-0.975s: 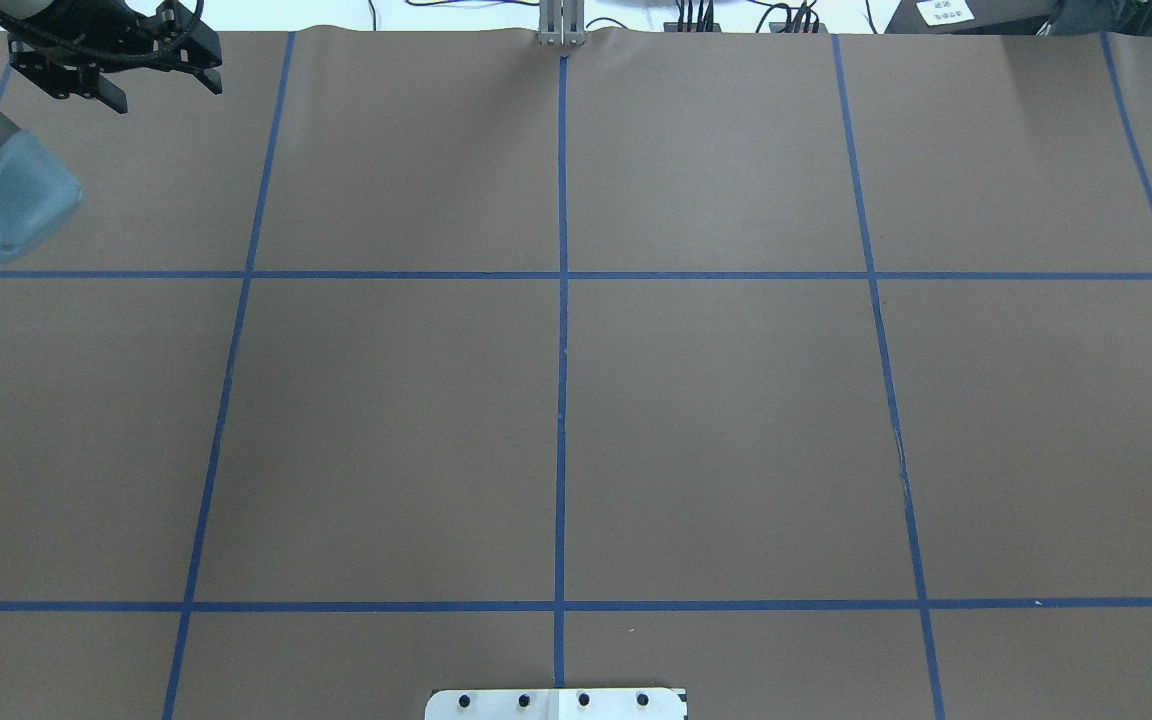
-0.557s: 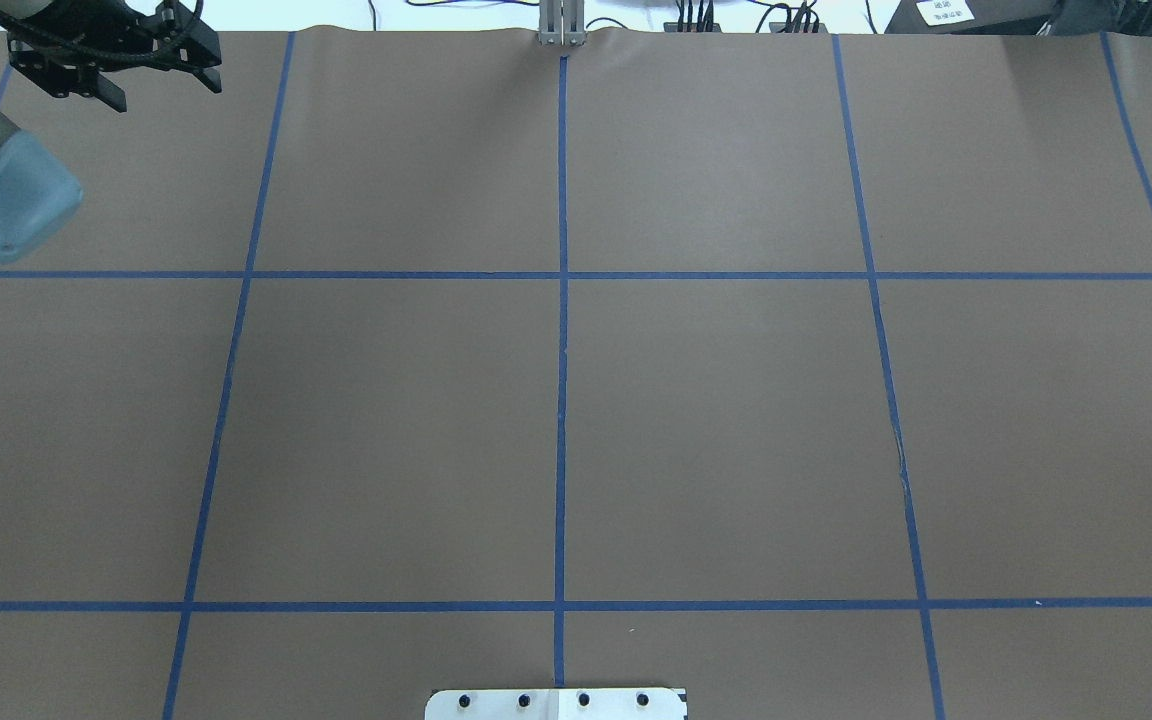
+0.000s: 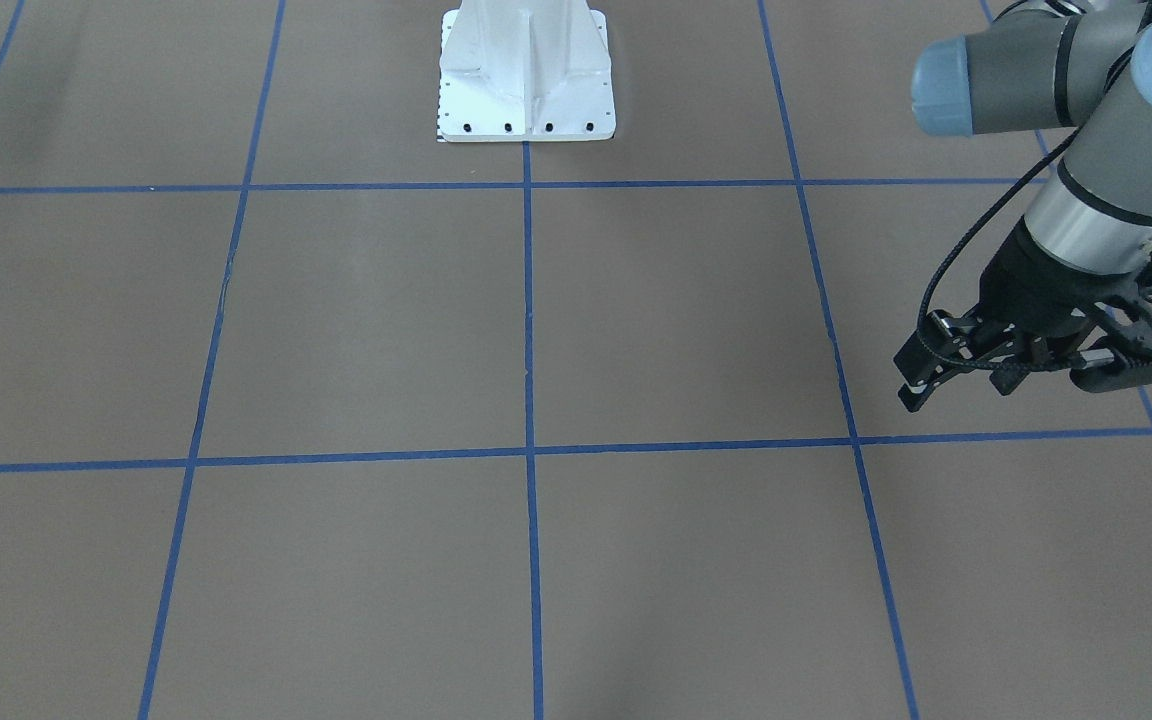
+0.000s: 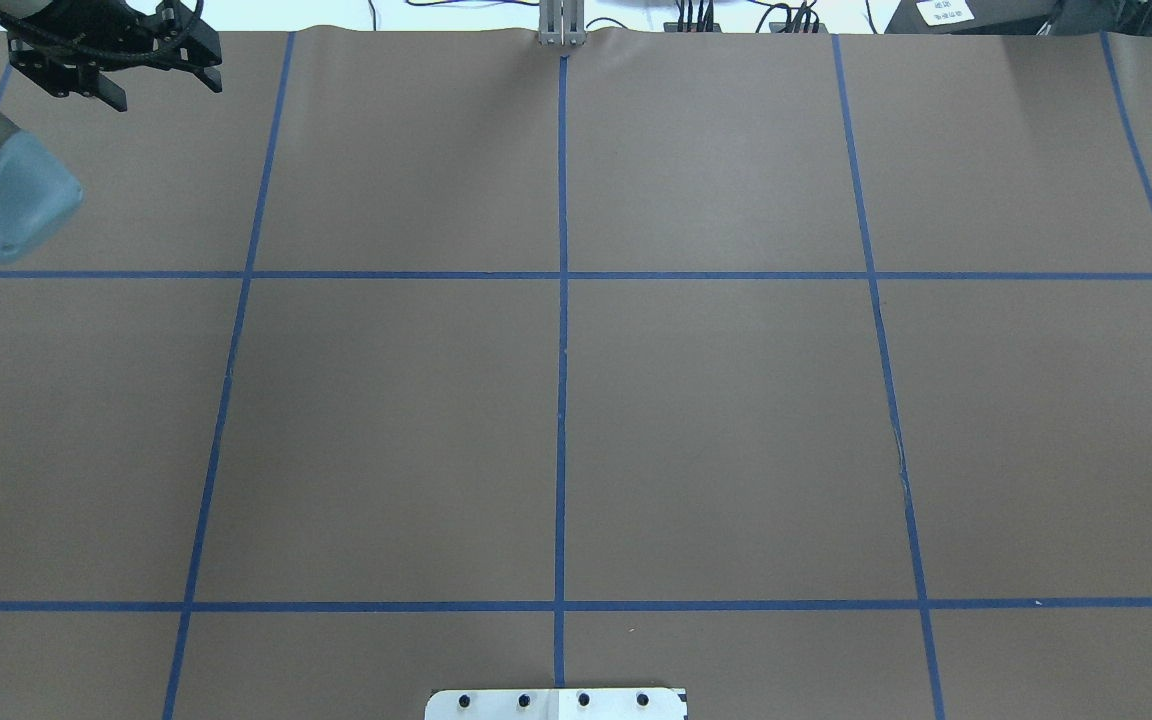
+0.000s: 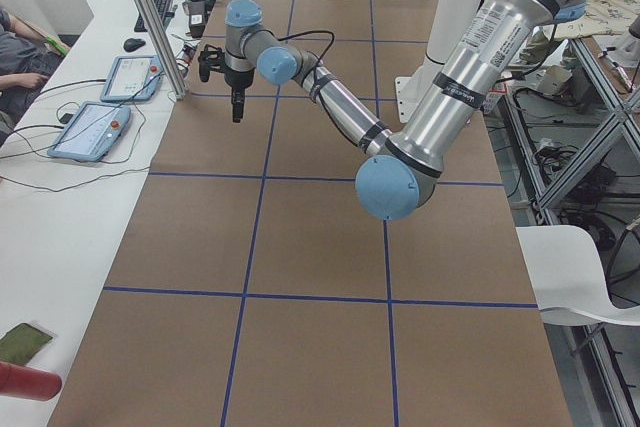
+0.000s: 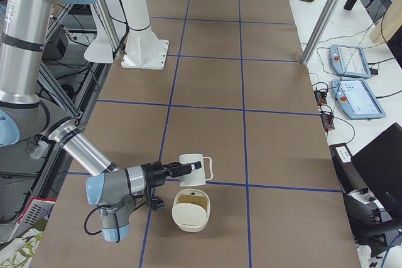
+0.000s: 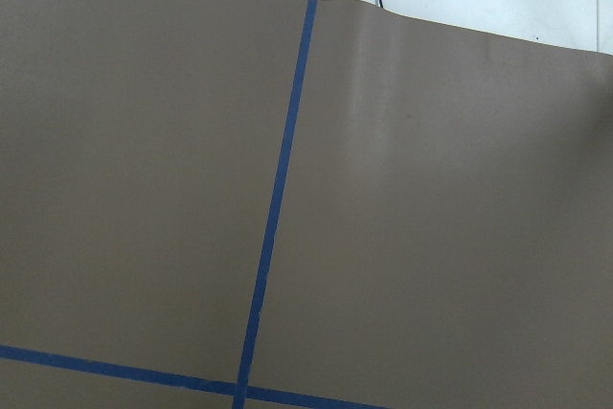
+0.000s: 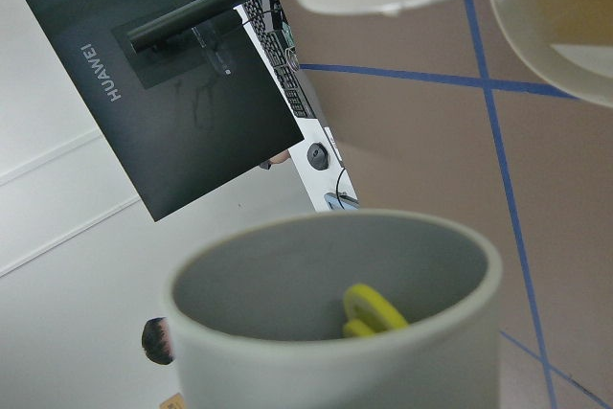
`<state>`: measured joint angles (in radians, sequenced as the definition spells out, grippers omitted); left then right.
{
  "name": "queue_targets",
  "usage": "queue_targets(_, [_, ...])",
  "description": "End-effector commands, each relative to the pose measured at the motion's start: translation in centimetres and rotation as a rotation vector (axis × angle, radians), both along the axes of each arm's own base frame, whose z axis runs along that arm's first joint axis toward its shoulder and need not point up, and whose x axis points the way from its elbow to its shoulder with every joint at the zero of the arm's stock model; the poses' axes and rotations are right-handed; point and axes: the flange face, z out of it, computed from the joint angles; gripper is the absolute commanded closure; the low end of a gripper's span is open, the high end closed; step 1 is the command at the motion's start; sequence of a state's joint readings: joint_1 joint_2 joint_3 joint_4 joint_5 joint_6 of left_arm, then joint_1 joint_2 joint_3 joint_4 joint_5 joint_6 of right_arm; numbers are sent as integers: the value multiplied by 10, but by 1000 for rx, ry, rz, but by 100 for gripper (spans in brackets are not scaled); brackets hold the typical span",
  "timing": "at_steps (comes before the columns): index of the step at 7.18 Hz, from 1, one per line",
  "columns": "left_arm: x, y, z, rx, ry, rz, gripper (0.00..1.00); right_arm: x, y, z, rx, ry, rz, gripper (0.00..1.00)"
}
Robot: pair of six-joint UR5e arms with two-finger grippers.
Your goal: Left arm hands cup to right arm to dump lemon
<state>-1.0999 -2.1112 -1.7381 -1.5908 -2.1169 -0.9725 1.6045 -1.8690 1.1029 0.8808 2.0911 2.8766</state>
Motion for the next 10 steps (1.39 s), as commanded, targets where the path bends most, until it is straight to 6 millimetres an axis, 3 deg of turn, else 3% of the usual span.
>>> queue_targets(1, [0, 0, -2, 4, 1, -1, 0, 0, 0, 0, -35, -72, -5, 99])
queue_targets(5, [-1, 1, -3, 7, 2, -1, 0, 1, 5, -1, -77, -205, -15, 98])
queue_targets(10, [0, 2, -12, 19, 8, 0, 0, 9, 20, 19, -120, -262, 83, 97])
